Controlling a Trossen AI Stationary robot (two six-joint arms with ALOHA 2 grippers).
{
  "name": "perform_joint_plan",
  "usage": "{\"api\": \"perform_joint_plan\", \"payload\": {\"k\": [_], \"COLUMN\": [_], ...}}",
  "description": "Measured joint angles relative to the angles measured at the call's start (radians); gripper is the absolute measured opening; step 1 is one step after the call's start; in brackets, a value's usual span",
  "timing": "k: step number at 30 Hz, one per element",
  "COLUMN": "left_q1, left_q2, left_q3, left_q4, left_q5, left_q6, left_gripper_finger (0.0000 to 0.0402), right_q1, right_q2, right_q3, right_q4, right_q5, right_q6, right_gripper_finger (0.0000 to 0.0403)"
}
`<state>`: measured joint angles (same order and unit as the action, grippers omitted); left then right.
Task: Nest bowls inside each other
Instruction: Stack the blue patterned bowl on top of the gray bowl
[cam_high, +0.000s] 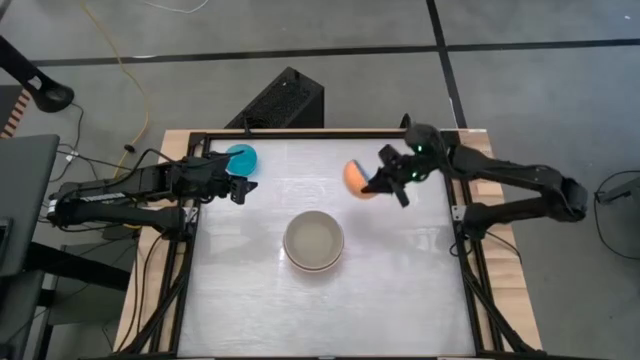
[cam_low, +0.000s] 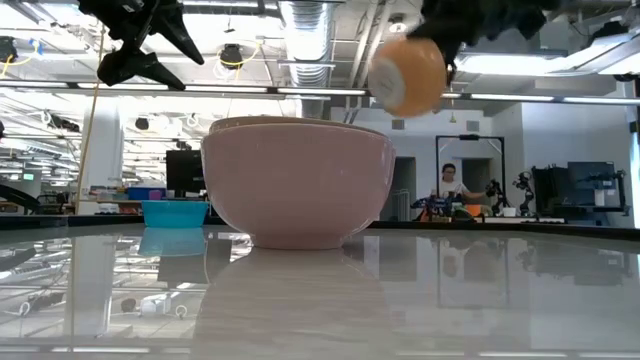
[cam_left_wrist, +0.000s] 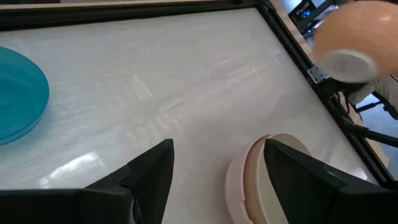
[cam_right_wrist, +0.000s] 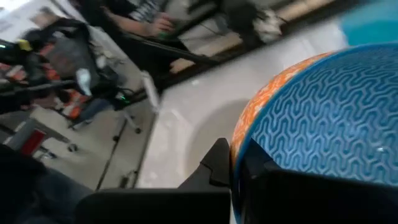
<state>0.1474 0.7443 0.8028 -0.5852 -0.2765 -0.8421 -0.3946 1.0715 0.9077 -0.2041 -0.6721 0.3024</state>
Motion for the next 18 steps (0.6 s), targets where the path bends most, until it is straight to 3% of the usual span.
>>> {"api": "perform_joint_plan", "payload": {"k": [6, 13, 18], "left_q1": [0.000, 0.000, 0.000], "left_q2": [0.000, 0.000, 0.000], "left_q3": [0.000, 0.000, 0.000], "left_q4": [0.000, 0.000, 0.000], "left_q5": [-0.001, 0.000, 0.002], "left_q6": [0.008, 0.008, 0.006], "left_gripper_finger": [0.0238, 0.0238, 0.0238], "right_q1": [0.210, 0.357, 0.406], "right_q2": [0.080, 0.247, 0.393], "right_q3": [0.003, 0.074, 0.217], "right_q4": [0.154, 0.156, 0.067], "right_q5": [0.137, 0.236, 0.261], "right_q6": [0.079, 0.034, -0.072], "right_gripper_finger": [0.0000, 0.0000, 0.0000]}}
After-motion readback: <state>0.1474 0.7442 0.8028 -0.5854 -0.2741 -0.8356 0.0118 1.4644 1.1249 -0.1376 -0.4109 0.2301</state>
